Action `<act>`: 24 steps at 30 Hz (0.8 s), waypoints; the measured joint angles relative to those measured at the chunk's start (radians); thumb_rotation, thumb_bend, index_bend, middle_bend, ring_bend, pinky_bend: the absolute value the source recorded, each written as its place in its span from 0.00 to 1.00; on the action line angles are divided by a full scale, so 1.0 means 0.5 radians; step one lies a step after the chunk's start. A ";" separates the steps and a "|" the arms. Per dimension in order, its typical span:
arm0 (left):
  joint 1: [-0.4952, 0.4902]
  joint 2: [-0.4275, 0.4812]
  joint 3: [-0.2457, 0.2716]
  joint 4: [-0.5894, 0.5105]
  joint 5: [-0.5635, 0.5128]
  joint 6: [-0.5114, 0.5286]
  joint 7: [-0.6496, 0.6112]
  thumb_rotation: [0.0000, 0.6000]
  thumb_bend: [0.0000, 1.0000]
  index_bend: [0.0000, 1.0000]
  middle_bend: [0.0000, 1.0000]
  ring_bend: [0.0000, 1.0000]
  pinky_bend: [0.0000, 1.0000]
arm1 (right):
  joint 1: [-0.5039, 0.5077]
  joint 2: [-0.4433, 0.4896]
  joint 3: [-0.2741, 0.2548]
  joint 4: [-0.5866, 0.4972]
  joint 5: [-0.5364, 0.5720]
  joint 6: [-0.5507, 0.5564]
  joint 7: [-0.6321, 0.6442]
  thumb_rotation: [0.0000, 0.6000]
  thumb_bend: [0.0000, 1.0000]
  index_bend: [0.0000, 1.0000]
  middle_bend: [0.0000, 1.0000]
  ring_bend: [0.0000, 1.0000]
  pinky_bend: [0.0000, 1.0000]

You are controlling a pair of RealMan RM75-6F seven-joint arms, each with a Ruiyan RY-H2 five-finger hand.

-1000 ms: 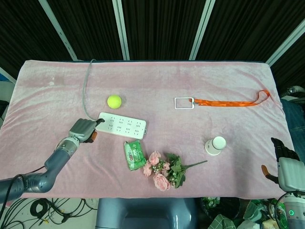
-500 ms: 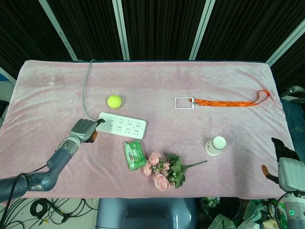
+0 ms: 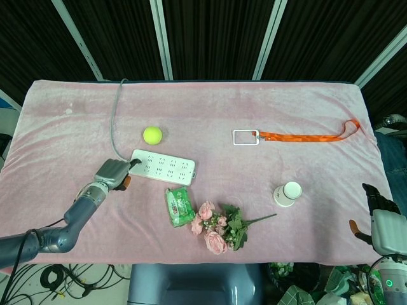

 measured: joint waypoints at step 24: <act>0.267 0.157 -0.151 -0.406 0.813 0.909 -0.301 1.00 0.25 0.19 0.11 0.00 0.04 | 0.000 0.000 0.001 -0.007 0.008 -0.001 0.001 1.00 0.23 0.03 0.09 0.19 0.20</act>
